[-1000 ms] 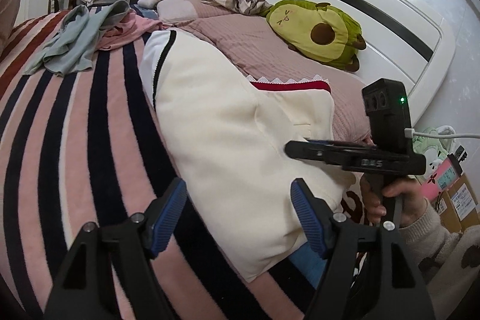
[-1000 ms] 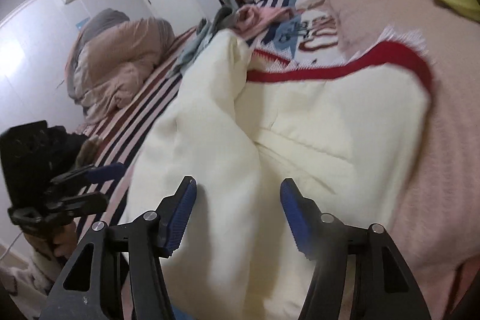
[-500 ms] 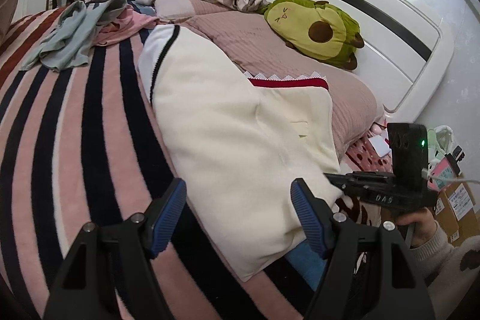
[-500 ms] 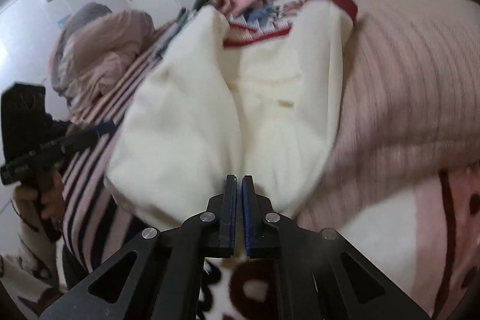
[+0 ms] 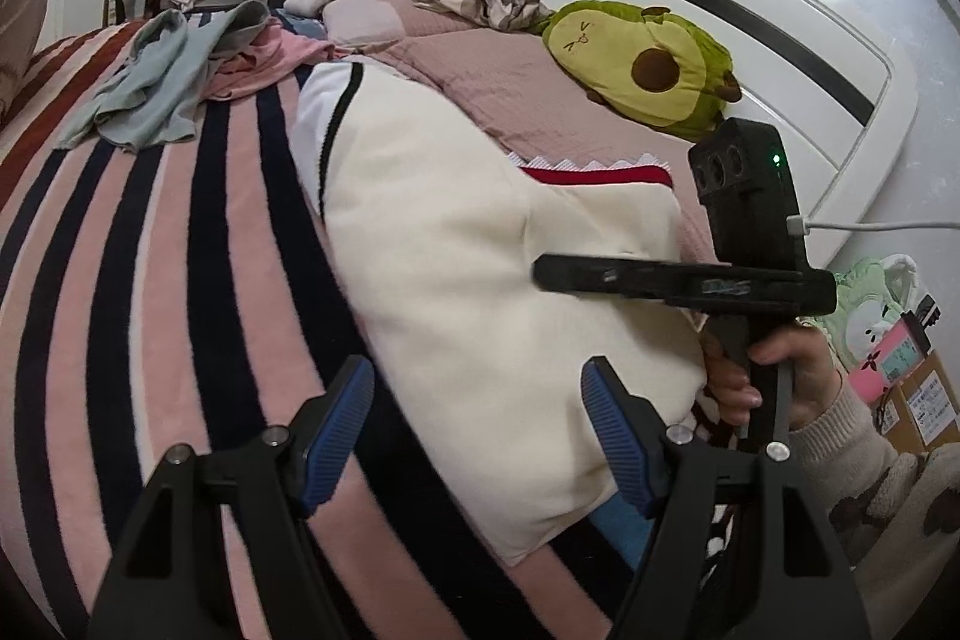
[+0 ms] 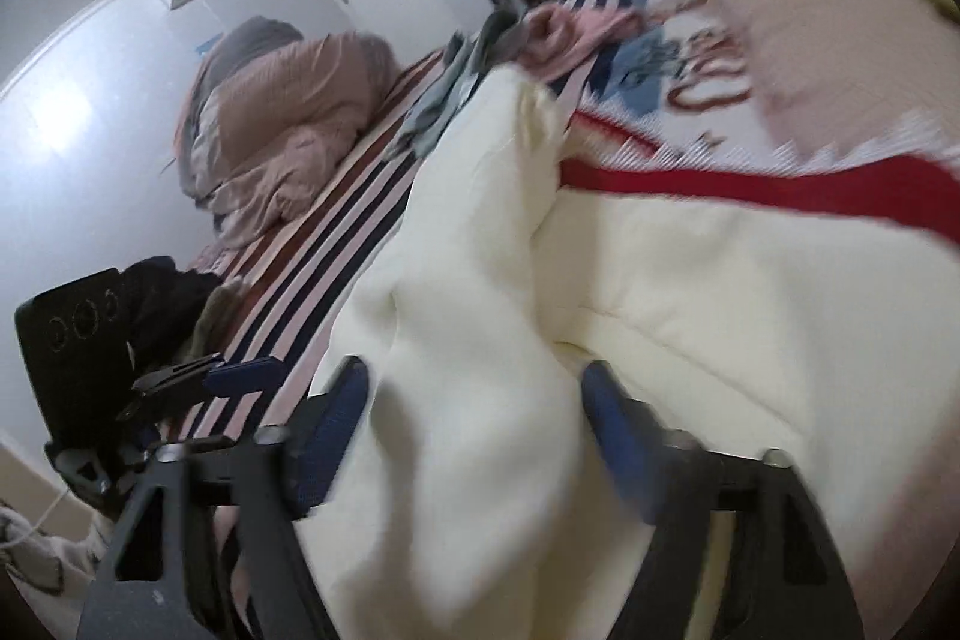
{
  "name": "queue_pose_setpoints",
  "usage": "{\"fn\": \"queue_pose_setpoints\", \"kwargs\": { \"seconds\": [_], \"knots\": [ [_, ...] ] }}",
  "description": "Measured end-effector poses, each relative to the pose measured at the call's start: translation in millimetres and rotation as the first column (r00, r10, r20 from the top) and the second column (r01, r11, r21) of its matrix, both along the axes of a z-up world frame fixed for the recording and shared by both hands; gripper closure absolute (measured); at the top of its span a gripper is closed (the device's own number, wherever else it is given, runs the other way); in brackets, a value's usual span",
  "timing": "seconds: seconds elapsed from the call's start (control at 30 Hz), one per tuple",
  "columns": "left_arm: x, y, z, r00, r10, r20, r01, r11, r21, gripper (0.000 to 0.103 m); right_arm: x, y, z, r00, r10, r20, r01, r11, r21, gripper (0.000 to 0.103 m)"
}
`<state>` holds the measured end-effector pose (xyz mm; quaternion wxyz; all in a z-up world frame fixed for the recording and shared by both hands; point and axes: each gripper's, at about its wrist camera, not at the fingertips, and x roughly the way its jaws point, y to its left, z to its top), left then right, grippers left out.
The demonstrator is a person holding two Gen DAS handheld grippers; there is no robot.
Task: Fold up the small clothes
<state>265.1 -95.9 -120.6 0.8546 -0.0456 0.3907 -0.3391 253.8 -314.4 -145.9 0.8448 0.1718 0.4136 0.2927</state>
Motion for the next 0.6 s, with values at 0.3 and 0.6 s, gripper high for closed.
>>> {"fn": "queue_pose_setpoints", "kwargs": {
  "seconds": [0.3, 0.6],
  "knots": [
    [2, -2, -2, 1.0, -0.013, -0.013, 0.012, 1.0, -0.027, 0.035, -52, -13, 4, 0.991, -0.12, 0.06, 0.125, 0.988, -0.095, 0.099],
    [0, -18, -4, 0.998, -0.05, -0.027, 0.049, 0.999, -0.015, 0.035, -62, -23, -7, 0.981, -0.196, 0.001, 0.194, 0.971, -0.143, 0.079]
  ]
}}
